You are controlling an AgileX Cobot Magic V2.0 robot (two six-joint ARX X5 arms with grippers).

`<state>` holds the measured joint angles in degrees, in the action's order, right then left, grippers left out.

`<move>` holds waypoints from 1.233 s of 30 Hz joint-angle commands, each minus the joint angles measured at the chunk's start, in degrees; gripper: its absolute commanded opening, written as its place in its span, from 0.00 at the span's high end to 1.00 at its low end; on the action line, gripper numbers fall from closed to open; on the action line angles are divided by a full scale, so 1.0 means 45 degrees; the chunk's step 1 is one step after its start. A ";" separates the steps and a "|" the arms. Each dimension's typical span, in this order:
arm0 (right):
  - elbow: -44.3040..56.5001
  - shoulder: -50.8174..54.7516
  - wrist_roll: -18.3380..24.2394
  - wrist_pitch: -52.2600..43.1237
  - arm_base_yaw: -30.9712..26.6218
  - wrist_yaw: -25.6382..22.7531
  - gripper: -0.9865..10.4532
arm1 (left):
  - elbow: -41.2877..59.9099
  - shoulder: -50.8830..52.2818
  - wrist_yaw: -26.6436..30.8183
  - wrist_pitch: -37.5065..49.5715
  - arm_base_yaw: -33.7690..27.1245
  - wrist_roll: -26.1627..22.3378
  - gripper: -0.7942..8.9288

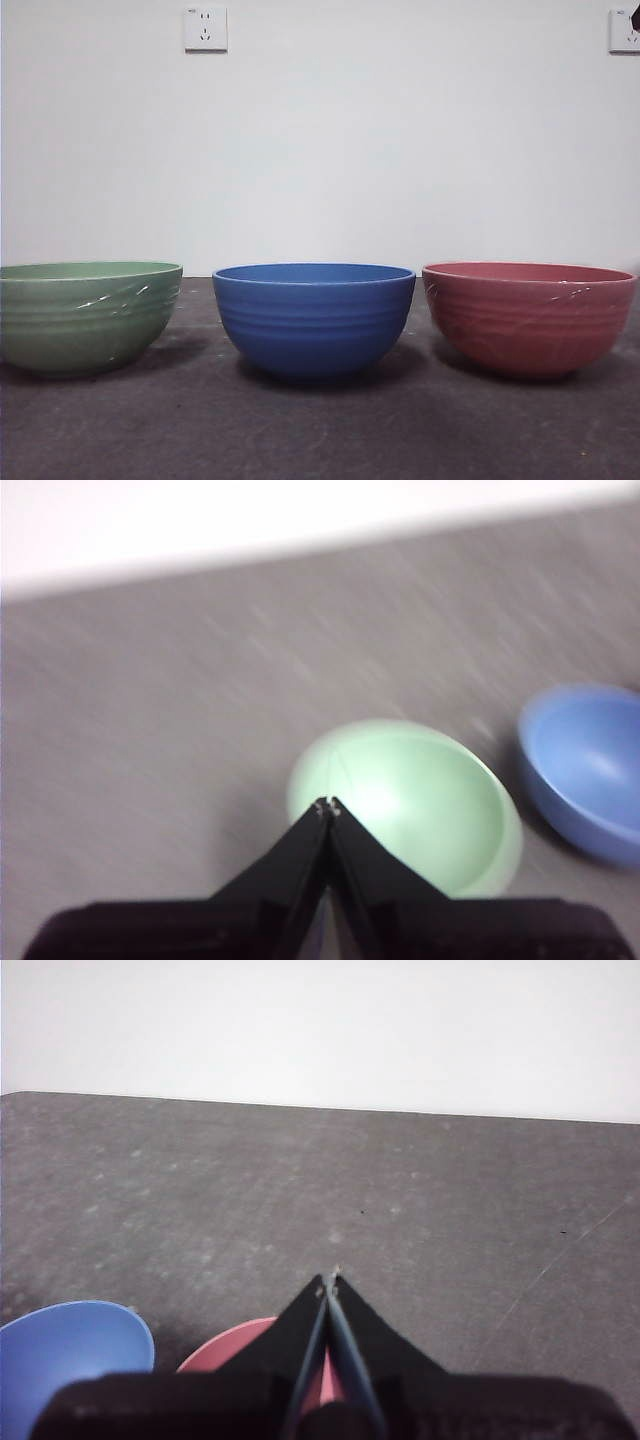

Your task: Pick up the green bowl on the top,put the green bowl on the left,pick up the red bowl in the middle,put the red bowl on the right

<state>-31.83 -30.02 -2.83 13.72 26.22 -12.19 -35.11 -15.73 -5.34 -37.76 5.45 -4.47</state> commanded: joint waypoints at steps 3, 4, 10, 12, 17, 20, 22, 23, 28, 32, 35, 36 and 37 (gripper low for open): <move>0.0049 0.0010 -0.0146 -0.0010 -0.0005 -0.0039 0.91 | 0.1530 0.2142 0.0568 0.1467 -0.0646 -0.0389 0.92; 0.0049 0.0010 -0.0146 0.0000 0.0000 -0.0039 0.91 | 0.2040 0.2453 0.0559 0.1836 -0.0787 -0.0389 0.92; 0.0049 0.0010 -0.0146 0.0034 -0.0005 -0.0039 0.91 | 0.5144 0.3468 0.0510 0.3973 -0.1229 -0.0243 0.92; 0.0049 0.0010 -0.0146 0.0092 -0.0005 -0.0039 0.91 | 0.5999 0.3468 0.0481 0.4702 -0.1229 -0.0194 0.92; 0.0049 0.0010 -0.0146 0.0117 0.0000 -0.0034 0.91 | 0.7174 0.3468 0.0515 0.5629 -0.1229 0.0175 0.92; 0.0049 0.0010 -0.0146 0.0117 -0.0005 -0.0039 0.91 | 0.7514 0.3468 0.0520 0.5663 -0.1224 0.0340 0.92; 0.0049 0.0010 -0.0146 0.0117 -0.0005 -0.0034 0.91 | 0.7606 0.3468 0.0505 0.5620 -0.1229 0.0359 0.92; 0.0049 0.0010 -0.0146 0.0117 -0.0005 -0.0034 0.91 | 0.7606 0.3468 0.0500 0.5683 -0.1224 0.0389 0.92; 0.0049 0.0010 -0.0146 0.0121 -0.0005 -0.0039 0.91 | 0.7606 0.3463 0.0495 0.5673 -0.1224 0.0418 0.92; 0.0049 0.0010 -0.0146 0.0121 -0.0005 -0.0034 0.91 | 0.7606 0.3444 0.0510 0.5673 -0.1229 0.0418 0.92; 0.0049 0.0010 -0.0146 0.0126 -0.0005 -0.0034 0.91 | 0.7606 0.3444 0.0505 0.5673 -0.1224 0.0418 0.92; 0.0049 0.0010 -0.0146 0.0126 -0.0005 -0.0039 0.91 | 0.7606 0.3444 0.0510 0.5673 -0.1229 0.0418 0.92; 0.0049 0.0010 -0.0146 0.0126 -0.0005 -0.0039 0.91 | 0.7606 0.3444 0.0510 0.5673 -0.1229 0.0418 0.92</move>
<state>-31.81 -30.02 -2.83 14.59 26.22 -12.19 -1.83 -0.36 -3.14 -12.40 0.12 -2.94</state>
